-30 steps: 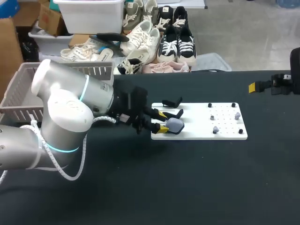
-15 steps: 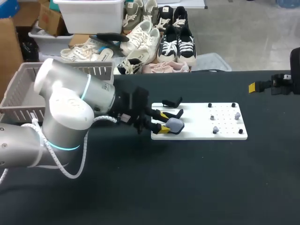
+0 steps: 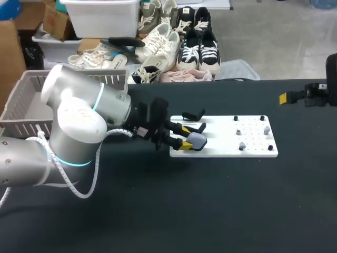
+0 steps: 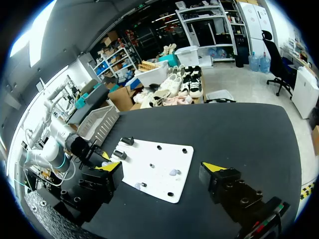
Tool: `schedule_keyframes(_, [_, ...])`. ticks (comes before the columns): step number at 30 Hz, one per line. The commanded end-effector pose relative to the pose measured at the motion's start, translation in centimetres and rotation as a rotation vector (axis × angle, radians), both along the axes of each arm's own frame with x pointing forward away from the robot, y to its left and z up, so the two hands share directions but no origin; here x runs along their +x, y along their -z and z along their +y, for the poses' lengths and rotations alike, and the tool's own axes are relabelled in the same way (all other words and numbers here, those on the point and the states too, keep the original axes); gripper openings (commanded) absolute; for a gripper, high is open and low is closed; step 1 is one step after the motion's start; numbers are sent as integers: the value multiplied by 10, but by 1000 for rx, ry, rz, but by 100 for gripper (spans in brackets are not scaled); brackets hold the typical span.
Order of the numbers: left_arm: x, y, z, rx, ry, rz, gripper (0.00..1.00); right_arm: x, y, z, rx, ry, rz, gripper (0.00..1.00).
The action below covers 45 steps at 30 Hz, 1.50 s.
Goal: Pick up each earbud case from the left stands, insert the matching earbuds, close the lid, and place the case in the box.
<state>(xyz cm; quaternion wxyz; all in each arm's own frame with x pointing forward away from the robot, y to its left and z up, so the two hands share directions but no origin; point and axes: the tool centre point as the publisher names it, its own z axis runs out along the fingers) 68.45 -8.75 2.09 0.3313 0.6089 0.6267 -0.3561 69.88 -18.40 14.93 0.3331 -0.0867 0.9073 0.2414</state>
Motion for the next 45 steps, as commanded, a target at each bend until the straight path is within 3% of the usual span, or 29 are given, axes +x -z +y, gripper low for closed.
schedule_keyframes(1, [3,2,-2,-5,6,2,51,0,0,-1,1,-2,0,100])
schedule_keyframes(10, [1,3,-5,-13,12,8,53,0,0,-1,1,-2,0,100])
schedule_keyframes(15, [0,5,-6,-14,13,11,48,0,0,-1,1,-2,0,100])
schedule_keyframes(16, [0,5,-6,-14,14,11,41,0,0,-1,1,-2,0,100])
schedule_keyframes(18, [-1,5,-6,-15,15,11,13,0,0,-1,1,-2,0,100])
schedule_keyframes(20, [-1,5,-7,-17,17,9,0,0,0,-1,1,-2,0,100])
schedule_keyframes(27, [-4,1,-1,-24,17,10,0,0,0,-1,1,-2,0,100])
schedule_keyframes(32, [-3,-12,6,-51,-6,23,0,0,0,-1,1,-2,0,100])
schedule_keyframes(38, [-13,-47,8,-136,5,13,0,0,0,-1,1,-2,0,100])
schedule_keyframes(45, [-37,-85,-7,-252,41,-16,0,0,0,-1,1,-2,0,100])
